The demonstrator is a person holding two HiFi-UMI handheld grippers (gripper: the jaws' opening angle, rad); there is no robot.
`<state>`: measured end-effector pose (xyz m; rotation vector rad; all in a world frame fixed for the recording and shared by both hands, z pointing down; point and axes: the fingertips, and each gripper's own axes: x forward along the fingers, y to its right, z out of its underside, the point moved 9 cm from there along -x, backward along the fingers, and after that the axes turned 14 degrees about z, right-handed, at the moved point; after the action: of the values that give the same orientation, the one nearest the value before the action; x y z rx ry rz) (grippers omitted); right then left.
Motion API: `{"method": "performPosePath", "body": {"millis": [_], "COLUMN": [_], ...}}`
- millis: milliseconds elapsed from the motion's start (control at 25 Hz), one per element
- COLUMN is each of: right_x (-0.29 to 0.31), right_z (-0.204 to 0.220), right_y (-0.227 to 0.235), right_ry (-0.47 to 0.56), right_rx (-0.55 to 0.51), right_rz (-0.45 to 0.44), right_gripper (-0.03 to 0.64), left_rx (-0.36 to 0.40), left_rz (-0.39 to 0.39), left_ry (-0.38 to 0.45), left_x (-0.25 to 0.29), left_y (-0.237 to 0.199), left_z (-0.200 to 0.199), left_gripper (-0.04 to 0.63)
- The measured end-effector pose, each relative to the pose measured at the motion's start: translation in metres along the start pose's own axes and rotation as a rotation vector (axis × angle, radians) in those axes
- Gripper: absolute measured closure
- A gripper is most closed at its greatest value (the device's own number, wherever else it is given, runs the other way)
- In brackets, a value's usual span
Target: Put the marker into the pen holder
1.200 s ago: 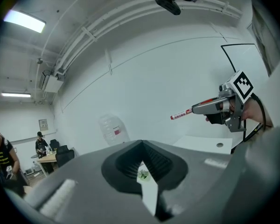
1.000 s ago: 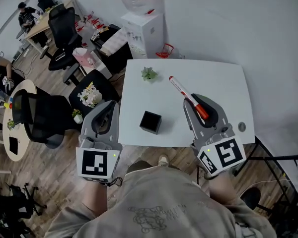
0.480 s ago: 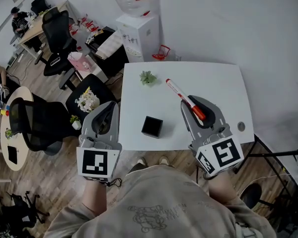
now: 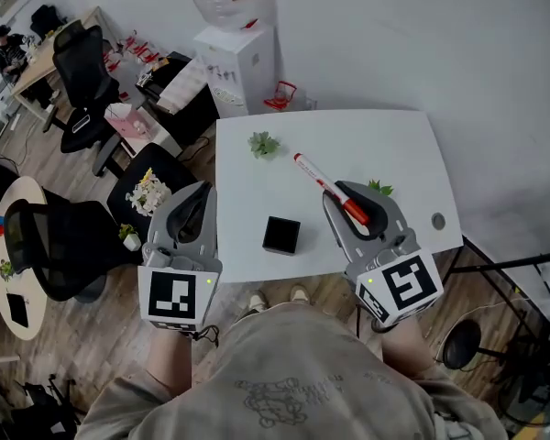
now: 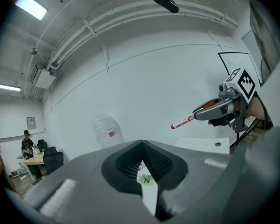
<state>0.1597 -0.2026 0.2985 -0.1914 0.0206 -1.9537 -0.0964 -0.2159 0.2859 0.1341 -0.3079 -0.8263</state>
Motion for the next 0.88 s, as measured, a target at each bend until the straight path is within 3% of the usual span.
{"method": "performPosePath", "body": {"millis": [400, 560, 880], "right_x": [0.015, 0.028, 0.046], "right_z": [0.021, 0.039, 0.091], "right_y": [-0.023, -0.032, -0.053], "right_ry": [-0.114, -0.195, -0.387], "right_rx": [-0.045, -0.063, -0.101], "right_rz": [-0.015, -0.045, -0.135], "right_gripper": [0.518, 0.518, 0.517], "left_rx": [-0.014, 0.058, -0.016], "left_rz": [0.048, 0.056, 0.122], "left_ry": [-0.045, -0.112, -0.205], "left_x": [0.001, 0.01, 0.019], "left_y": [-0.009, -0.003, 0.007], "left_z": [0.027, 0.045, 0.091], "left_gripper": [0.595, 0.595, 0.595]}}
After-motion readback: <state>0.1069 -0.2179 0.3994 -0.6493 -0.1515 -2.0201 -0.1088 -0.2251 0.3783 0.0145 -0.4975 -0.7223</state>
